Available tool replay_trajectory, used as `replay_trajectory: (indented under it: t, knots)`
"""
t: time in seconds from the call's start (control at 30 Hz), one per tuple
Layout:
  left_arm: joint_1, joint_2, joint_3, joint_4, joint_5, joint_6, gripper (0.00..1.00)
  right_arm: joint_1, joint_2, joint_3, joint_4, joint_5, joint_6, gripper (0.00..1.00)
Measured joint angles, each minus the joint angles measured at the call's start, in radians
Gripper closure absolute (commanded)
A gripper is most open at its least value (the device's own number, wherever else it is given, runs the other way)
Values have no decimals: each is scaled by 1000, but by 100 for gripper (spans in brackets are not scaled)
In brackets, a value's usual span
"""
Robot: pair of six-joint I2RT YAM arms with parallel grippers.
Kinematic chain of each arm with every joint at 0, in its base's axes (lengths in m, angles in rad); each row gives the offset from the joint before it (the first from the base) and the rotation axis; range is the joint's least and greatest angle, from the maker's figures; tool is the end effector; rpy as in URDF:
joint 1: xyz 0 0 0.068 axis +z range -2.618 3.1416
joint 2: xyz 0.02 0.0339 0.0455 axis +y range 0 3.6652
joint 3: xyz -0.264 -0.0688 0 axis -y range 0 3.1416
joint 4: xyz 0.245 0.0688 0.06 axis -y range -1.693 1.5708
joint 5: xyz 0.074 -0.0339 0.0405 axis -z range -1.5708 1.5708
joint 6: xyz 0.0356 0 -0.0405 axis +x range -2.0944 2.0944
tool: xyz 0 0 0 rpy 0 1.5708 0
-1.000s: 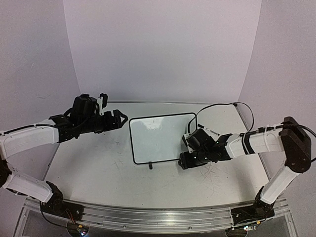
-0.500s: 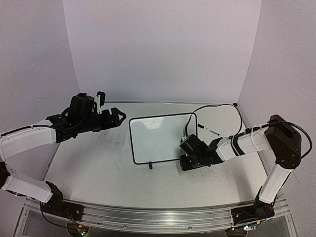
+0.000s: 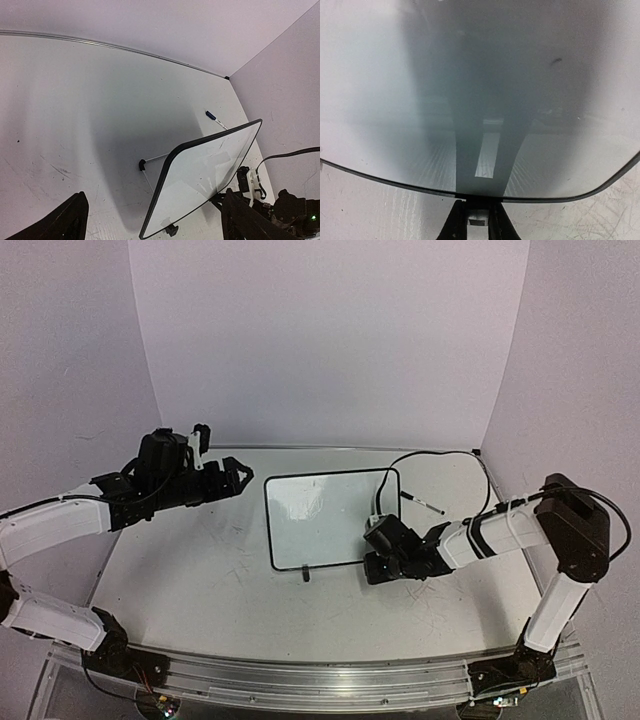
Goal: Write a sentence on the whiteboard
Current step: Adjust the whiteboard at the center of the board.
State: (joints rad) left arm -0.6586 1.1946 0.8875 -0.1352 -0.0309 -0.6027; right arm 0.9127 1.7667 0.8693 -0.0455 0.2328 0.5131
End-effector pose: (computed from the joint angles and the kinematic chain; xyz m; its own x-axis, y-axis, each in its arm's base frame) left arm 0.2171 -0.1667 0.2953 -0.6131 -0.2420 -0.7520 0.2939 0.8138 -0.5014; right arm 0.2113 0.2599 0.1304 -0.7684 -0.2130 -0.6034 -0.3555 0.9262 0.1257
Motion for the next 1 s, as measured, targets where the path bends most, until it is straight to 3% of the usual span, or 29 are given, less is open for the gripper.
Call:
replay_trajectory:
  t: [0.4, 0.57, 0.73, 0.9, 1.0]
  knots:
    - [0, 0, 0, -6, 2, -1, 6, 0, -72, -123, 111, -10, -65, 91]
    - [0, 0, 0, -6, 1, -1, 7, 0, -88, -142, 111, -10, -108, 63]
    - [0, 0, 0, -7, 1, -5, 6, 0, -146, -155, 71, -15, -125, 41]
    - [0, 1, 0, -10, 0, -4, 6, -2, -396, -178, -17, 23, -122, 22]
    - [0, 11, 0, -14, 1, -5, 6, -46, -553, -164, -86, 79, -113, 20]
